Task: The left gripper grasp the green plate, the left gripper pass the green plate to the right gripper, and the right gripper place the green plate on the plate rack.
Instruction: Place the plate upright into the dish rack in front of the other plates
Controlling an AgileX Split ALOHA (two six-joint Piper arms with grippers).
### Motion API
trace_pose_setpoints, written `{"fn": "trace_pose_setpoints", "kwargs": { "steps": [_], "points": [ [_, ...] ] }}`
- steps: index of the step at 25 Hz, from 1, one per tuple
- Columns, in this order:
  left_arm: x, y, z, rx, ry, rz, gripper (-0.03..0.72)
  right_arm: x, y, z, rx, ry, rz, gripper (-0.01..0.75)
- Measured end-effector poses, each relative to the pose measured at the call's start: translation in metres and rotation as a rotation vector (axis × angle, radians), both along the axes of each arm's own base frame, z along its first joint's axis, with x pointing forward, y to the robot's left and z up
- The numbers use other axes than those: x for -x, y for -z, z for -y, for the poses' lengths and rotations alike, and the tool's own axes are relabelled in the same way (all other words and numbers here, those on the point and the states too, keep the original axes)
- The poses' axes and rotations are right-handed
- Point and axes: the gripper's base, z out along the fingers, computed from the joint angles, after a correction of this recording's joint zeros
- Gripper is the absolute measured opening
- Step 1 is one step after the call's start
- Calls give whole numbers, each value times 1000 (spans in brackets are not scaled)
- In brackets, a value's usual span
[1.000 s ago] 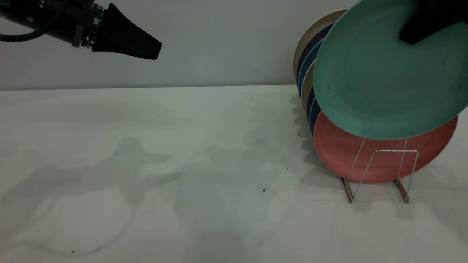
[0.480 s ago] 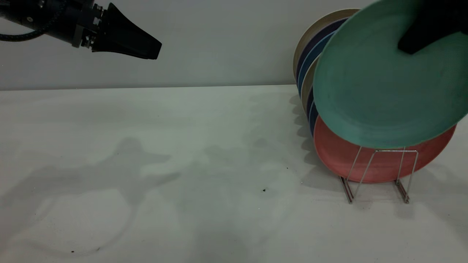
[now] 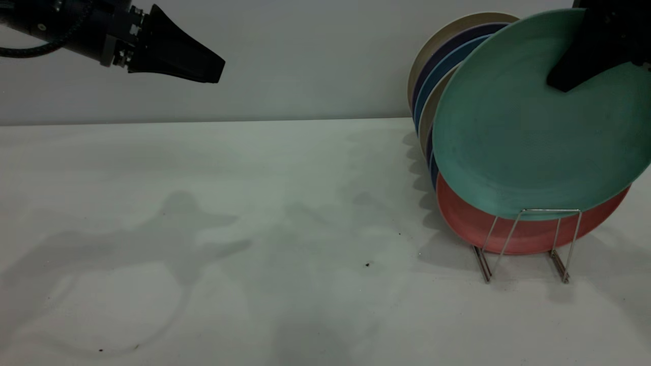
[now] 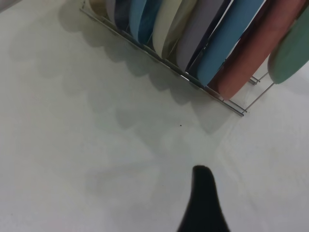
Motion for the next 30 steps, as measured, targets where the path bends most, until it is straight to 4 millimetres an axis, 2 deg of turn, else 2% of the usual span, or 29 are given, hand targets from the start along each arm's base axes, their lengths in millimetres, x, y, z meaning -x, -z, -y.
{"fn": "trace_pose_setpoints", "kwargs": {
  "steps": [15, 18, 24, 30],
  "points": [
    [0, 0, 0, 0, 0, 0, 585, 1, 6, 0, -8, 8, -43, 150],
    [0, 0, 0, 0, 0, 0, 585, 2, 6, -1, -16, 19, -60, 192],
    [0, 0, 0, 3, -8, -12, 585, 3, 7, -1, -29, 40, -93, 345],
    [0, 0, 0, 4, -10, -16, 585, 4, 7, -2, -38, 43, -107, 379]
  ]
}}
